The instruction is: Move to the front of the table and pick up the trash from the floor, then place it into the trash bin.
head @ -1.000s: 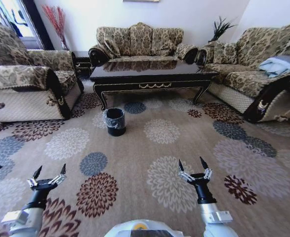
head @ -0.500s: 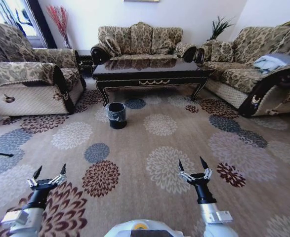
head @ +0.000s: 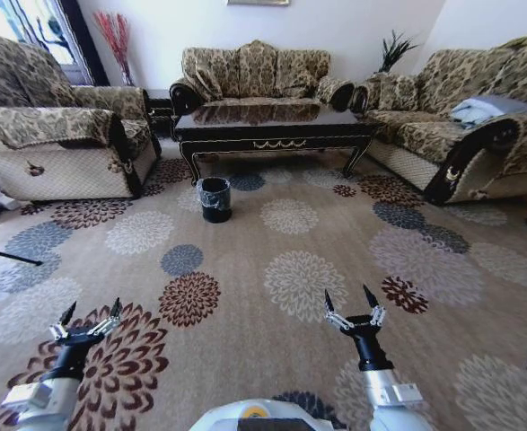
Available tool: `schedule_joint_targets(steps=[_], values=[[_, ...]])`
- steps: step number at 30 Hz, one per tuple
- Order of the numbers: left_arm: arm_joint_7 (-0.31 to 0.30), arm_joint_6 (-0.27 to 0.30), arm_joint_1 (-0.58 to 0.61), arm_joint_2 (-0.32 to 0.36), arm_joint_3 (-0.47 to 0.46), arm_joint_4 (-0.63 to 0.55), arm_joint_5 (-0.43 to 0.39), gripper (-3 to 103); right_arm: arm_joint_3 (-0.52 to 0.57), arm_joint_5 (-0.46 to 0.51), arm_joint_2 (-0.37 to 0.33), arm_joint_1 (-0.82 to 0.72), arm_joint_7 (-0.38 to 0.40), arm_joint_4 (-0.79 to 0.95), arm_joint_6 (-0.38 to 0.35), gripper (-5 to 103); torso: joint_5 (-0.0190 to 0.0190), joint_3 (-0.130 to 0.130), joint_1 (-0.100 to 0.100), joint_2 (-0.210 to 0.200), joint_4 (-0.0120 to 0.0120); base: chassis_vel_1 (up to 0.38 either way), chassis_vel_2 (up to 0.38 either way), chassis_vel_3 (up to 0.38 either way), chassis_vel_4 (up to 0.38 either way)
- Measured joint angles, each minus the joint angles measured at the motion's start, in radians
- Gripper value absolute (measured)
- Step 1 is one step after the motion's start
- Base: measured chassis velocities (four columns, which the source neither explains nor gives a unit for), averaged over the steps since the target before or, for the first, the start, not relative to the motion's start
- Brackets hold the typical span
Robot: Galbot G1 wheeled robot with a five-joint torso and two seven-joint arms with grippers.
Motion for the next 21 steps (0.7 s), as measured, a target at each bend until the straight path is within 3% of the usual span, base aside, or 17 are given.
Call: schedule_joint_targets(steps=[13,21], values=[[0.0,0.0,0.0,0.0,0.0,0.0,0.0,100,0.0,0.0,0.0,0.0,0.0,0.0,0.0,100,0.0,0.0,0.0,0.0,0.0,0.164,-0.165,-0.16,0.168],[0.0,0.0,0.0,0.0,0.0,0.0,0.0,100,0.0,0.0,0.0,0.0,0.0,0.0,0.0,100,0.0,0.0,0.0,0.0,0.0,0.033,-0.034,-0.036,0.022]])
